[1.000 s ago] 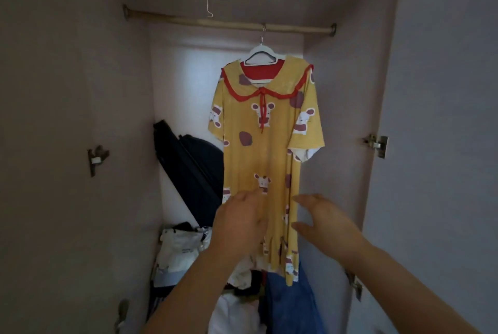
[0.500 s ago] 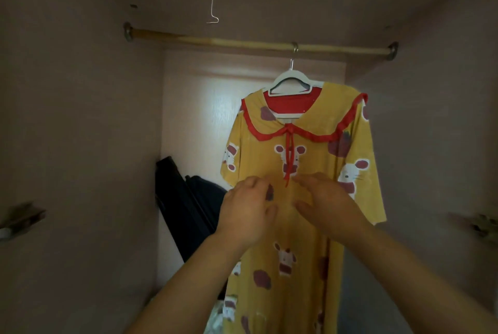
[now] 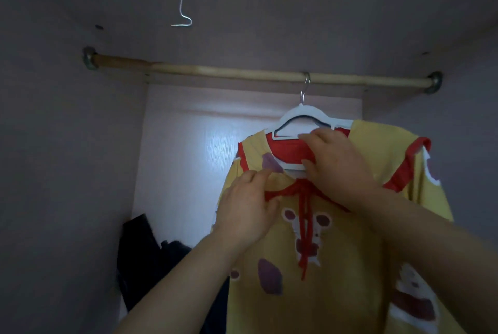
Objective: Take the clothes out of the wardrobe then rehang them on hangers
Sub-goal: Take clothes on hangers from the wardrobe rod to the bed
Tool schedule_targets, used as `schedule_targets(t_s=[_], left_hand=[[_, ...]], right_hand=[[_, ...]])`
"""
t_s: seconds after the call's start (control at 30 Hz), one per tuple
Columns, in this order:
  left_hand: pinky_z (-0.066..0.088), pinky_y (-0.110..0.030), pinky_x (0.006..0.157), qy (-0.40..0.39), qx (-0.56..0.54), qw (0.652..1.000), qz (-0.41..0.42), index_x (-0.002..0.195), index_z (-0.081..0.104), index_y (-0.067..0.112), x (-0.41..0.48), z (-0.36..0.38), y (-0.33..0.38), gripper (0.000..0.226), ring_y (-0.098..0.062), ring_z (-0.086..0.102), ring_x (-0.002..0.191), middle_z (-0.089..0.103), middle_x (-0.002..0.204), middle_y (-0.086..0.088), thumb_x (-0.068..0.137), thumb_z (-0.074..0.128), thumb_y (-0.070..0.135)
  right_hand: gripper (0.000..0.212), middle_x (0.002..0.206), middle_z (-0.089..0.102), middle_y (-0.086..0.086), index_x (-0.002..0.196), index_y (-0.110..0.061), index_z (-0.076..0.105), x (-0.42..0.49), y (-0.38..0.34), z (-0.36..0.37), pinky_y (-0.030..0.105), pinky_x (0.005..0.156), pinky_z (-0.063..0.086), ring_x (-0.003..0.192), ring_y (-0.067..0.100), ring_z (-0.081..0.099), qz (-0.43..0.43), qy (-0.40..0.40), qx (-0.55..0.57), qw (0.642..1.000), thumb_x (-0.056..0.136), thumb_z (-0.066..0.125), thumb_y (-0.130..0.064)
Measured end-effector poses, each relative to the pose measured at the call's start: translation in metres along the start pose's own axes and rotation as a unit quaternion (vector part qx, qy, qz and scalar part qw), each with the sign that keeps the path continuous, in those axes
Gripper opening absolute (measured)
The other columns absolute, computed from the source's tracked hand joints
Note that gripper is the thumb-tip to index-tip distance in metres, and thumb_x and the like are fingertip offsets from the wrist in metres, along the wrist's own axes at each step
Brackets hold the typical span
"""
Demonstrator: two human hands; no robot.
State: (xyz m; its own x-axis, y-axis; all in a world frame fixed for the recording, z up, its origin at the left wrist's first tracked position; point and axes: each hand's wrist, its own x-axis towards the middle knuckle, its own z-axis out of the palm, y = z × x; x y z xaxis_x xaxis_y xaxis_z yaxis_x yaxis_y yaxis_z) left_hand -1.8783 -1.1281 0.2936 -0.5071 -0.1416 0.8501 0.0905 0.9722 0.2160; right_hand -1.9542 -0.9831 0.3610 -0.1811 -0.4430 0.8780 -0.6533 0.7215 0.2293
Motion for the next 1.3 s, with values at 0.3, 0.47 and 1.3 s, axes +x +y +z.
schedule_targets(t_s=[0.3,0.47,1.3], left_hand=[[0.039,-0.024,0.093,0.033,-0.012,0.998,0.050,0.131,0.045,0.028,0.065,0.018,-0.047,0.039,-0.013,0.048,0.115,0.052,0.129,0.007,0.093,0.050,0.027],[0.036,-0.028,0.099,0.026,-0.028,0.997,0.063,0.138,0.038,0.028,0.081,0.024,-0.063,0.047,-0.014,0.043,0.123,0.045,0.137,0.005,0.092,0.050,0.033],[0.053,-0.031,0.055,0.092,-0.094,0.976,0.176,0.127,0.054,0.026,-0.056,0.046,-0.023,0.042,-0.014,0.055,0.066,0.059,0.073,0.008,0.089,0.041,0.039]], right_hand=[[0.030,0.116,0.053,0.011,0.116,-0.012,0.048,0.088,0.041,0.032,0.034,0.071,0.036,0.105,0.033,0.053,0.121,-0.009,-0.128,0.984,0.094,0.048,-0.033],[0.025,0.103,0.062,0.012,0.102,-0.014,0.055,0.100,0.058,0.043,0.031,0.065,0.034,0.095,0.034,0.058,0.117,0.034,-0.152,0.981,0.096,0.045,-0.035],[0.044,0.063,0.055,-0.009,0.122,-0.035,0.061,-0.145,-0.016,-0.002,0.023,0.041,0.043,0.054,0.014,0.061,0.082,0.073,-0.028,0.994,0.085,0.043,-0.051]])
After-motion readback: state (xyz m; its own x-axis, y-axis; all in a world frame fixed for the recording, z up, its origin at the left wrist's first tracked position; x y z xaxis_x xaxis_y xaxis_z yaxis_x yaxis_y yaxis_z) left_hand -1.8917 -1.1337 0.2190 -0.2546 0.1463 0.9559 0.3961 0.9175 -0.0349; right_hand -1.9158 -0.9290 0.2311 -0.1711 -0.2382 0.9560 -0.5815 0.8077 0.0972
